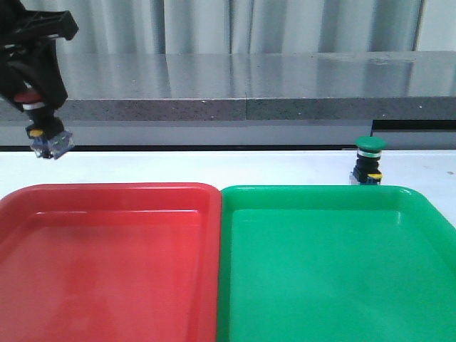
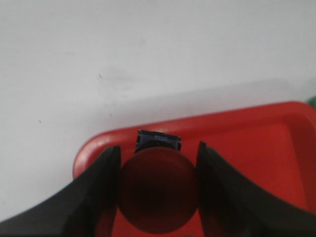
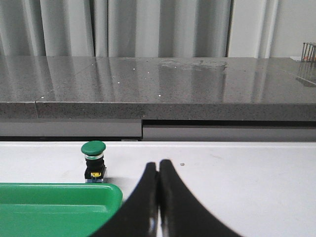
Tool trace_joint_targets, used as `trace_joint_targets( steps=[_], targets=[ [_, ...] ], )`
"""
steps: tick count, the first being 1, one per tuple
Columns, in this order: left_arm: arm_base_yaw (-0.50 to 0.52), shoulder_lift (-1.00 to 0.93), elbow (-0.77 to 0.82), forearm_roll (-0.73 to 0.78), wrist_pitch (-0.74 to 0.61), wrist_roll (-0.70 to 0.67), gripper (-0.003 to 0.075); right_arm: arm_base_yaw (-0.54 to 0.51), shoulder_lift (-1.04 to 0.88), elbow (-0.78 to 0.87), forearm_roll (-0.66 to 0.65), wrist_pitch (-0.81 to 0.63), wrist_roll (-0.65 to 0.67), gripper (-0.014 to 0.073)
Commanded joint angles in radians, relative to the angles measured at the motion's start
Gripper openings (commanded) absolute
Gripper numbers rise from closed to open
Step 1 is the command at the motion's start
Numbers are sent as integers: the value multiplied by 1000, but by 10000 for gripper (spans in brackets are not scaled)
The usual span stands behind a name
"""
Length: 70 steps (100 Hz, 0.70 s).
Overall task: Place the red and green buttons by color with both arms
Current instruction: 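Lift the red button with the left gripper and carry it over the red tray, then set the red button down in the red tray and open the left gripper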
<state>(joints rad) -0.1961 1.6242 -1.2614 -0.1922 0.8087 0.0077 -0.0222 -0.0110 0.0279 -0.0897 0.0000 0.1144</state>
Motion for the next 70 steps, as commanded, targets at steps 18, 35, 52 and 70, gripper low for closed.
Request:
trace_joint_targets(
  steps=[18,35,52,70],
  targets=[
    [-132,-83,170,-10,-109,-8,132,-3,-22,-19,-9,-73,-1,-64],
    [-190,-78,232,-6,-150,-8,132,-3,-22,-19,-9,-73,-1,-64],
    [-197,-48,240,-6,-150,-8,133,-3,-22,-19,-9,-73,-1,-64],
    [-197,-26,238,-6,-151,-8,238,-3,-22,-19,-9,-73,-1,-64]
  ],
)
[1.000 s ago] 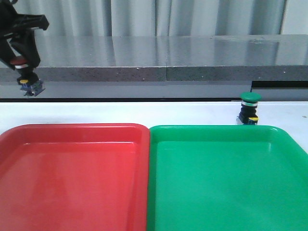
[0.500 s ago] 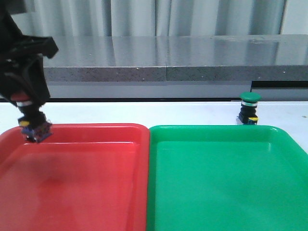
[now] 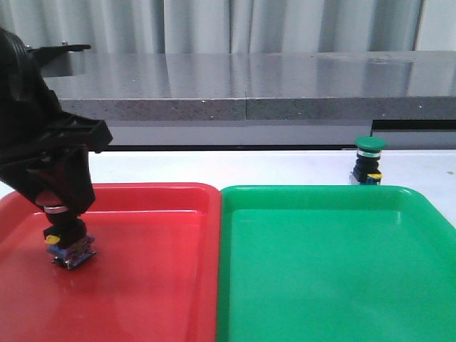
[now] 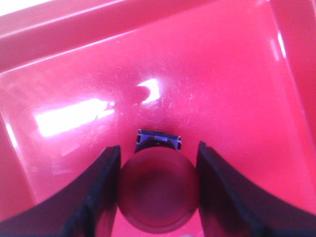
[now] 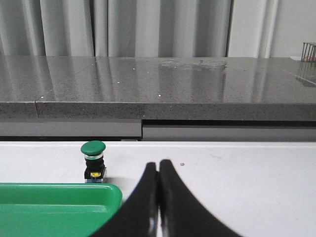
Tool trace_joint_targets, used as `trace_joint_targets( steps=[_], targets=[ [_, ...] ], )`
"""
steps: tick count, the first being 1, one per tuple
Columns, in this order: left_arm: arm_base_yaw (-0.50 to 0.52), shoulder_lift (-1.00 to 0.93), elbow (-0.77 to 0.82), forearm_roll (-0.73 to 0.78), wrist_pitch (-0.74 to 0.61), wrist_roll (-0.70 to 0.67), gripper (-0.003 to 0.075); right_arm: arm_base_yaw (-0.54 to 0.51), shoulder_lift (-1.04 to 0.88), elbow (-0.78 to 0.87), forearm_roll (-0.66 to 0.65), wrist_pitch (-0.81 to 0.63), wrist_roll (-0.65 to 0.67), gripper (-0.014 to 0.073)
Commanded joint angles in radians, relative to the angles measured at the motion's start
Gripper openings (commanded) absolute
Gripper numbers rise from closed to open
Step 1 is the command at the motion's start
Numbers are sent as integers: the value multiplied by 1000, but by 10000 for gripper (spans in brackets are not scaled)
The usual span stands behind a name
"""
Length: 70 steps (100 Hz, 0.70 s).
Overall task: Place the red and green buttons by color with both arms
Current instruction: 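Set the red button down in the red tray and open the left gripper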
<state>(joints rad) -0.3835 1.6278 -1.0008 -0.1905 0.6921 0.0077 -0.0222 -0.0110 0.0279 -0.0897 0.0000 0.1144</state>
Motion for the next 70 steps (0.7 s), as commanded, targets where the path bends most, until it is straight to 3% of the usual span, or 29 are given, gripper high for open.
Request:
trace_joint_targets(
  steps=[1,12,20,51,70],
  targets=[
    [-10,-29,-23,-8,-34,-8,257,-3,-22,-19,-9,-73,-1,-64],
    [-10,-29,-25,-8,-36,-8,425,-3,-22,-19,-9,-73,-1,-64],
    [-10,-29,-25,-8,-32,-8,486,-3,-22,-19,-9,-73,-1,-64],
    [-10,-122,-25,-8,-27,-8,487,-3,-22,-19,-9,-73,-1,-64],
    [-10,-276,-25,-8,-45,-15,382,-3,-22,-19,-9,-73,-1,-64]
  ],
)
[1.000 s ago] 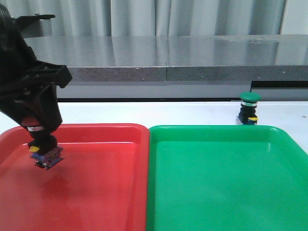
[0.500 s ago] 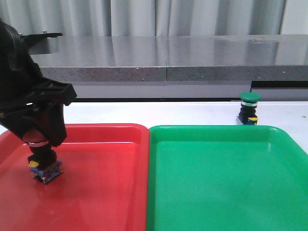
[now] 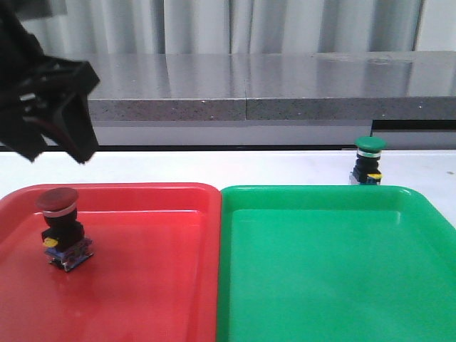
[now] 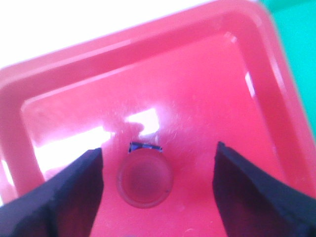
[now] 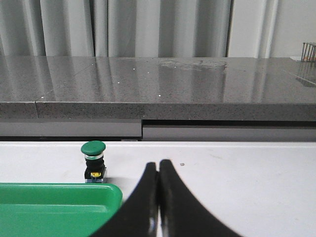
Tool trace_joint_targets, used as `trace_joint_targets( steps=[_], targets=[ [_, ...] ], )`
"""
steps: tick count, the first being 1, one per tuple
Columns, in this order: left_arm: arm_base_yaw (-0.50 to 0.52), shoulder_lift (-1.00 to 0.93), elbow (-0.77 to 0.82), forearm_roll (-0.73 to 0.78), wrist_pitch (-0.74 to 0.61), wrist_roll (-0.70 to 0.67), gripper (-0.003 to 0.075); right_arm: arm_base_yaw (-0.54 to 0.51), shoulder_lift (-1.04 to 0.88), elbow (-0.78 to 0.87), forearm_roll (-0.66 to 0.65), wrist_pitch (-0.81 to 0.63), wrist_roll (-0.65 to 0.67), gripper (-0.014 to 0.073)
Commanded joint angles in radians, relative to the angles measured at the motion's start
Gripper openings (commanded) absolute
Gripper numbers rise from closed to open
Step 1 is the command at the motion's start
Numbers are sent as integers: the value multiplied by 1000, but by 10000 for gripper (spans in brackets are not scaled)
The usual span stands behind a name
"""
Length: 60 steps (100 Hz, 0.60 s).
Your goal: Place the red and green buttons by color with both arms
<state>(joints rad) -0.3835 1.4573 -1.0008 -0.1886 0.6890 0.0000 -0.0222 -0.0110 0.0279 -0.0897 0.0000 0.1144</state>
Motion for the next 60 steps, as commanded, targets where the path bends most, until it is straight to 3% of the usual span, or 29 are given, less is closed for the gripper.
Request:
trace_joint_targets(
  steps=[1,14,29,60],
  targets=[
    [-10,-118,-25,-10,-45,-7,370,-3,-22,-19,-9,-73,-1,-64],
    [-8,-239,9,3,-77,-49,212,-3,-22,-19,-9,-73,-1,-64],
    [-8,-385,81,13,-111,-65,-22,-3,-22,-19,-9,-73,-1,-64],
    [43,-684,281,129,-172,-160,-20,-3,-22,-19,-9,-73,-1,-64]
  ],
)
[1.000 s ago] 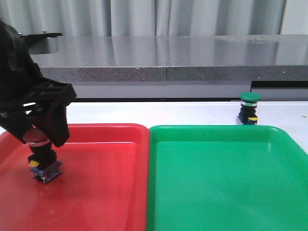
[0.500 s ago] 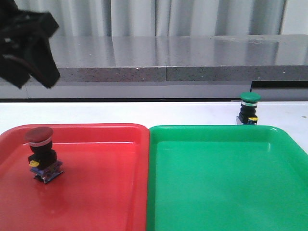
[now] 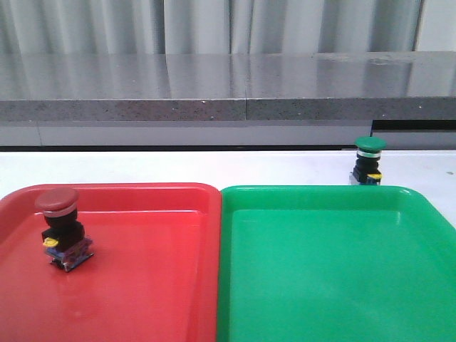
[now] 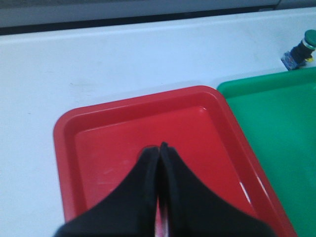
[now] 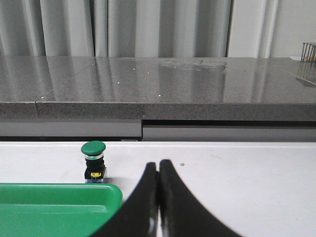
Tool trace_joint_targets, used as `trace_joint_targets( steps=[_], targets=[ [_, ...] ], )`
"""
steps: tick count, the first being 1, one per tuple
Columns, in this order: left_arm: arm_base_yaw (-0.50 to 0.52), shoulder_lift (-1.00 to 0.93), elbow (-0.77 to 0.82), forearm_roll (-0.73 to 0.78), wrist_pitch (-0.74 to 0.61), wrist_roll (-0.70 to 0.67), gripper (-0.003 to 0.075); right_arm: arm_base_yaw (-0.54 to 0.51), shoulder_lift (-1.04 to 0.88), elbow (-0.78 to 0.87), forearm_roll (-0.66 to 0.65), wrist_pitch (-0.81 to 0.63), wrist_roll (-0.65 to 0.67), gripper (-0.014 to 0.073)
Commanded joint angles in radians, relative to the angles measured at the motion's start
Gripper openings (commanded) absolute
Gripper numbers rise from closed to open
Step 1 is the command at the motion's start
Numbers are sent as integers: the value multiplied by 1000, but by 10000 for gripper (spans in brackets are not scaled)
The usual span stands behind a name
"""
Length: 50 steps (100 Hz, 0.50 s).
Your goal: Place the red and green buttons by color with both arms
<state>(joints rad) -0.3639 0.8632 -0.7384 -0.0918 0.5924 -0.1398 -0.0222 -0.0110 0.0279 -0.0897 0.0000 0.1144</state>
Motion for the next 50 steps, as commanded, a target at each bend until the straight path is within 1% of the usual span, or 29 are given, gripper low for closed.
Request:
trace_joint_targets(
  steps=[1,4,14,34,50],
  targets=[
    [26,-97,26,35,-71,-22,-20,-3,-22,-19,-9,-73,-1,-64],
    [37,-132,38,38,-39,-45,-20,-3,-22,-19,-9,-73,-1,-64],
    [79,-227,74,92,38,-45,-21,-3,-22,-19,-9,-73,-1,-64],
    [160,-408,158,154,40,-53,-21,-3,-22,-19,-9,-73,-1,-64],
    [211,-538,230,160,40,-53,-21,-3,-22,-19,-9,-73,-1,-64]
  ],
)
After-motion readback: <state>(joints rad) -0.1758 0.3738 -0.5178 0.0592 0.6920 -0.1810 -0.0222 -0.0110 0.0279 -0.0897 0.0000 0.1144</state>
